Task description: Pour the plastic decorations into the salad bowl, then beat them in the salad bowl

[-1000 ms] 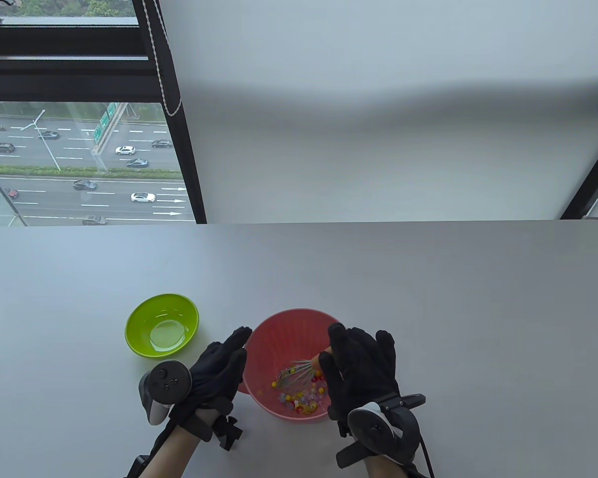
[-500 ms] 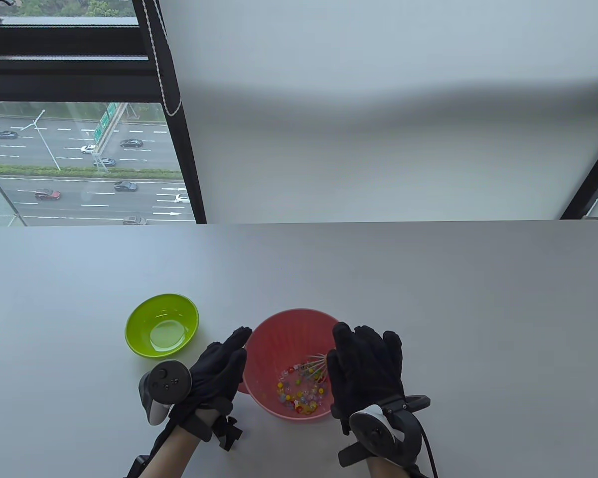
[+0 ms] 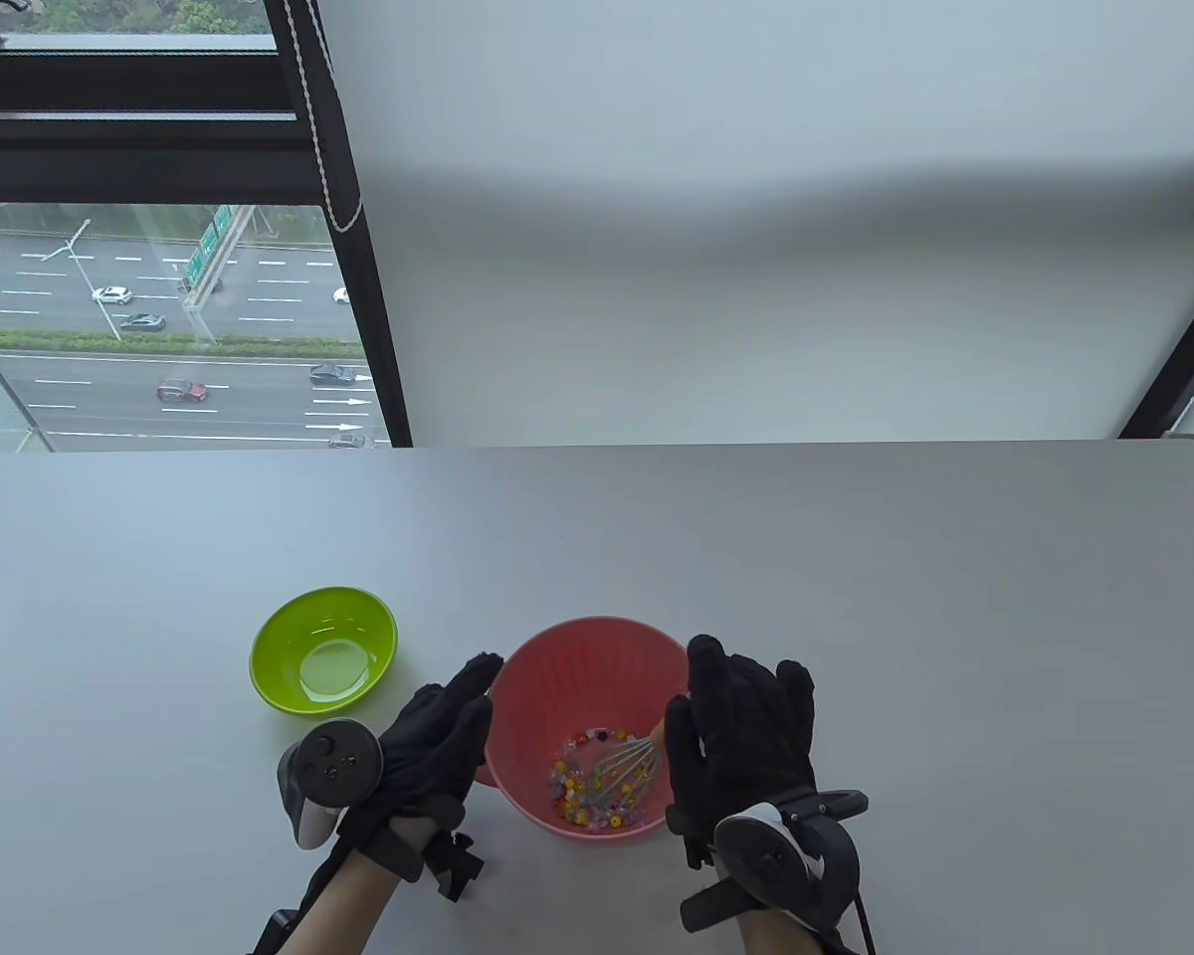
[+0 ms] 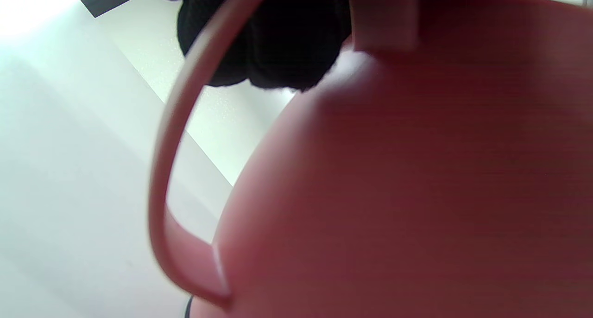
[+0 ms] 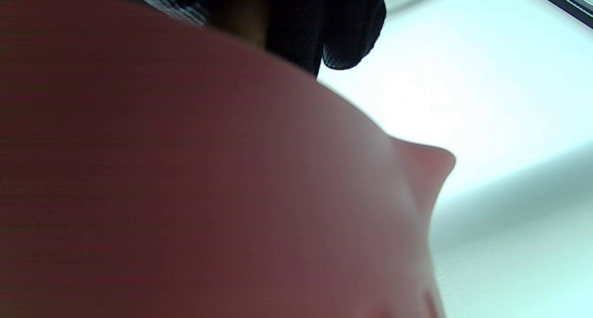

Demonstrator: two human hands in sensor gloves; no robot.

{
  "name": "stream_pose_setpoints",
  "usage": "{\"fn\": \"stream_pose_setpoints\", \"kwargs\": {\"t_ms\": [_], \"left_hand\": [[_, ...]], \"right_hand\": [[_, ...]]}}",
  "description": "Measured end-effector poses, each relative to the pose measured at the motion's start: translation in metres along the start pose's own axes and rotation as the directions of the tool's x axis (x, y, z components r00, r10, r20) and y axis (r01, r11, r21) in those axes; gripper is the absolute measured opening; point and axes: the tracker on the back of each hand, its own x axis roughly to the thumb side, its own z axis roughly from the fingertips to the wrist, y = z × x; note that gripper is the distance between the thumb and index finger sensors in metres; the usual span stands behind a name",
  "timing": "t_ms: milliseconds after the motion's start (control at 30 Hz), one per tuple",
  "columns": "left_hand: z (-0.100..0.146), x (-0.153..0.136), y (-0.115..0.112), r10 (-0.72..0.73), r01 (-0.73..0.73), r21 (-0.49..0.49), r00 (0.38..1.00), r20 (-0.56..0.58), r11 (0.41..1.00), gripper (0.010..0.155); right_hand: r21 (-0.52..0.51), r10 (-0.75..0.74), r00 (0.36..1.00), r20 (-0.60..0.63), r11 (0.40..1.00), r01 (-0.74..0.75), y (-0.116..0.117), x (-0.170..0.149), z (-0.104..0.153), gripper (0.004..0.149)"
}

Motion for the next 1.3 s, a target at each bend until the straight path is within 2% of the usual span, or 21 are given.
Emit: {"fn": "stream_pose_setpoints", "kwargs": {"t_ms": [400,967,1300], "left_hand": [[0.0,0.0,0.0,0.003,-0.003,-0.004,1.0,0.0,1.0,0.062],[0.0,-0.001,0.0,0.004,-0.004,-0.006,1.0,-0.001,1.0,0.062],[0.0,-0.001,0.0,0.005,-0.005,-0.007,1.0,-0.001,1.0,0.063]], "right_hand": [[0.02,0.024,0.999,0.024,0.999,-0.025,0.006,0.005,0.002,0.055],[-0.04,0.094,0.993,0.066,0.995,-0.092,0.001,0.005,0.002,0.053],[-0.058,0.057,0.998,0.022,0.997,-0.056,-0.007,-0.003,0.0,0.055]]}}
